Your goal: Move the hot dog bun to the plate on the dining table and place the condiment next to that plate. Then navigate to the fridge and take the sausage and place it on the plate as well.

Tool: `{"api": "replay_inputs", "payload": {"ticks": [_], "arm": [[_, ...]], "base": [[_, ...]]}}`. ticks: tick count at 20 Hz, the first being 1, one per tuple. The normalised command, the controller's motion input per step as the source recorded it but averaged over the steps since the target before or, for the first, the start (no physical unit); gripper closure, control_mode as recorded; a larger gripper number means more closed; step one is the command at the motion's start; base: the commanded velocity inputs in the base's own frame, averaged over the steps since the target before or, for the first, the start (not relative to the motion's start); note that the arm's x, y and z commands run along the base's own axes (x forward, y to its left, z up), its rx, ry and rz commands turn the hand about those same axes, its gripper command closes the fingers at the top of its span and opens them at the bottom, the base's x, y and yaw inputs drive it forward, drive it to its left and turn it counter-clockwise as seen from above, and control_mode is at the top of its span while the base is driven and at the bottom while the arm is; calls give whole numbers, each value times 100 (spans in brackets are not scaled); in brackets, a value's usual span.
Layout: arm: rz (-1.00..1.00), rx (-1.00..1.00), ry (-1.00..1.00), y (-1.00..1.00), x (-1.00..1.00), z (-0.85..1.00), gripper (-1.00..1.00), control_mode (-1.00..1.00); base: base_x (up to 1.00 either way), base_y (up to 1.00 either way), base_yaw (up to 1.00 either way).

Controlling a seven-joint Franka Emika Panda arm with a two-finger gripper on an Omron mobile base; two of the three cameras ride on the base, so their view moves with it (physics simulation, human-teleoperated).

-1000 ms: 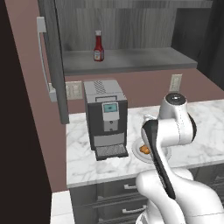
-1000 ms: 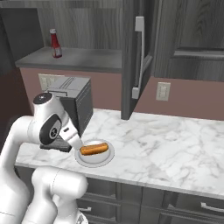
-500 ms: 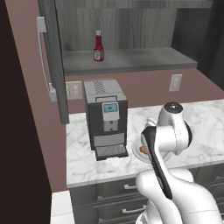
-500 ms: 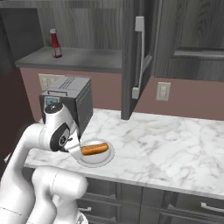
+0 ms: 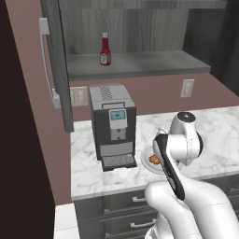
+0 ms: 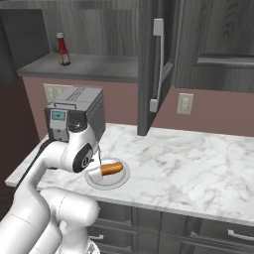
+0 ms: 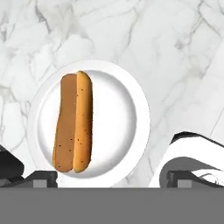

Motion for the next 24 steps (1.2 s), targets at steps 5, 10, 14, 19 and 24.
{"api": "replay_inputs", "payload": {"ticks": [5,10,14,19,24], "arm": [[0,0,11,-13,40,-30,-100,-100],[0,0,9,-7,43,-25,-100,-100],[0,0,5,-2,43,-17,-100,-100],[0,0,5,0,34,-20,-100,-100],[0,0,6,0,18,-31,-100,-100]], "base": [[0,0,0],[0,0,0],[0,0,0],[0,0,0],[0,0,0]]}}
